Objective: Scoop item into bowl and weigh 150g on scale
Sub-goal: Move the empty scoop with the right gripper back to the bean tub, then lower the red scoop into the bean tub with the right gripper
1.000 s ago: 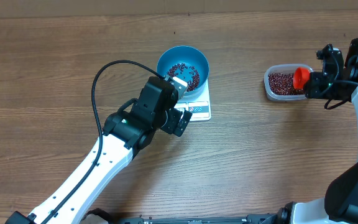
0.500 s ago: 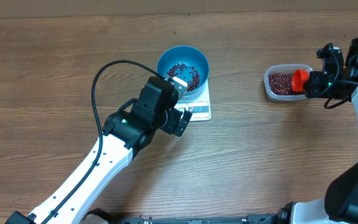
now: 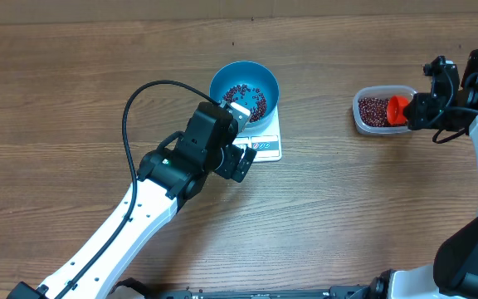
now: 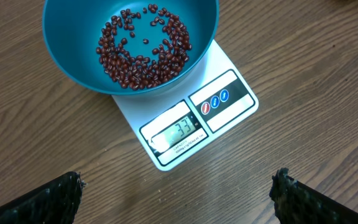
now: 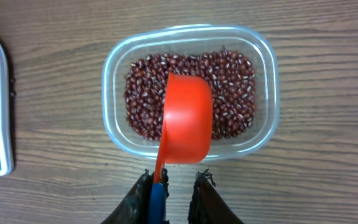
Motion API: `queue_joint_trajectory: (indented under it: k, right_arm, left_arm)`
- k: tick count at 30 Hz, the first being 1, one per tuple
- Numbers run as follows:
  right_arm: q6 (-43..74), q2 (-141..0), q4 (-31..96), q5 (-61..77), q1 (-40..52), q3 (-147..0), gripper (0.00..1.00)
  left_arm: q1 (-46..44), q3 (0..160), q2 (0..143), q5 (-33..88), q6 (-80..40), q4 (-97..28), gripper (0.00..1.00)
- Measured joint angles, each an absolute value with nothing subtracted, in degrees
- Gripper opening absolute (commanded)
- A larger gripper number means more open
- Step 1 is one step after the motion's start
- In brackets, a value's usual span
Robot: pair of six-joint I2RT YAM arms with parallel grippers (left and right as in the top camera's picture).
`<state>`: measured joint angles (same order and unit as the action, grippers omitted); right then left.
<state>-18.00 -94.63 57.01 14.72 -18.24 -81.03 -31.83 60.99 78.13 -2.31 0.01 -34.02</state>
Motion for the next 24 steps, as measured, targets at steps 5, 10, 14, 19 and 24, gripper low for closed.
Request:
queue_joint_trajectory:
  k: [5, 10, 14, 19, 24]
  right_arm:
    - [-17.89, -94.63, 56.49, 15.29, -18.24, -81.03, 0.04]
    - [-18.04, -94.63, 55.68, 15.66, -18.24, -81.03, 0.07]
    - [-18.11, -94.63, 54.96, 15.66, -18.24, -81.03, 0.16]
    - [-18.02, -94.63, 54.83, 15.68, -18.24, -81.03, 0.20]
    - [-18.02, -94.63, 54.65, 15.66, -18.24, -81.03, 0.21]
  left_arm:
    - [-31.83, 60.99, 78.13, -2.31, 0.01, -34.02, 1.00]
    - [-31.83, 60.99, 78.13, -2.31, 0.01, -34.02, 1.00]
    - [-31.83, 60.99, 78.13, -2.31, 0.01, -34.04, 1.00]
    - [-31.83, 60.99, 78.13, -2.31, 0.01, -34.02, 1.00]
    - [-31.83, 60.99, 78.13, -2.31, 0.01, -34.02, 1.00]
